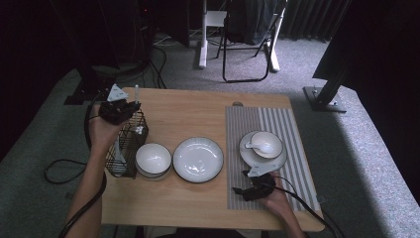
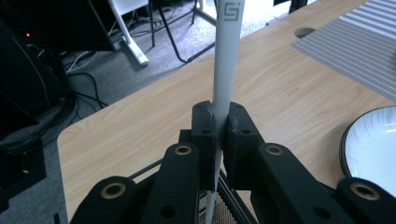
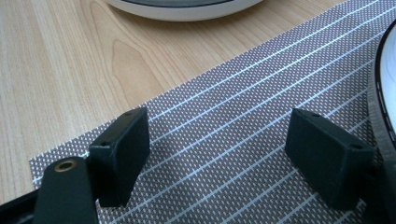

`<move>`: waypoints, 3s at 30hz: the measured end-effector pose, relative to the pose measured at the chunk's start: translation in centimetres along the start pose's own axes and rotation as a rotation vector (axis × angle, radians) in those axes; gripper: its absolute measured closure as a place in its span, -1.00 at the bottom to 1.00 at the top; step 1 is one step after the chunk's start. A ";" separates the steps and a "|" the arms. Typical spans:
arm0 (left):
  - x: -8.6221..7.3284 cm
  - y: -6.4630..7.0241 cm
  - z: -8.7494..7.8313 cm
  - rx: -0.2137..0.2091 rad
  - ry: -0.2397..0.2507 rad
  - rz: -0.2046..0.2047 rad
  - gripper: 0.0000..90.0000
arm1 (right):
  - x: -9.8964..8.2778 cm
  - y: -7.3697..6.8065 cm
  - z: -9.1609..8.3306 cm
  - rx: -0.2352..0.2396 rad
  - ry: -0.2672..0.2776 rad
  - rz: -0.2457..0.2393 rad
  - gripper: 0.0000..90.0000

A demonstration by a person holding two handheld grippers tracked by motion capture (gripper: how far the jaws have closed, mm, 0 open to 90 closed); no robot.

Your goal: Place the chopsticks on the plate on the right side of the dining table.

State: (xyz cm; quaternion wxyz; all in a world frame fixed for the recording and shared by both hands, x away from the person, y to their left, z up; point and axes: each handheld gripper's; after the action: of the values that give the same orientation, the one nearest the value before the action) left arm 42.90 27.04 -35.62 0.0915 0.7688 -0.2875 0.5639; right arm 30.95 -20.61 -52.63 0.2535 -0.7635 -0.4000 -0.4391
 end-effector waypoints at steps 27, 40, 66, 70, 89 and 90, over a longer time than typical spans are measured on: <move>3.0 1.0 -1.9 -0.028 0.153 0.025 0.88 | 0.0 0.0 0.0 0.000 0.000 0.001 -0.52; 5.4 1.9 -3.0 -0.019 0.220 0.076 0.88 | 0.0 0.0 0.0 0.000 0.000 0.001 -0.52; 6.1 3.2 -2.3 -0.067 0.234 0.069 0.88 | 0.0 0.0 0.0 -0.001 0.000 0.000 -0.52; 6.1 3.5 -2.1 -0.079 0.231 0.067 0.88 | 0.0 0.0 0.0 -0.001 0.000 0.000 -0.52; 6.3 4.9 -1.6 -0.134 0.221 0.058 0.88 | 0.0 0.0 0.0 -0.002 0.000 -0.002 -0.52; 6.3 5.0 -1.6 -0.135 0.221 0.057 0.88 | 0.0 0.0 0.0 -0.003 0.000 -0.001 -0.52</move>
State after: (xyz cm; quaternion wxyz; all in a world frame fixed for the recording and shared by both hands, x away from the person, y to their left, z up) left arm 40.17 21.55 -30.18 0.1583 0.6855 -0.3345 0.6270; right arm 30.95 -20.59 -52.63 0.2522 -0.7635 -0.4000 -0.4398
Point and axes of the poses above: each handheld gripper's, and its own axes: z roughly forward along the jaws, x roughly out of its top, y roughly to its right, and after that the axes turned 13 degrees about y, right-handed
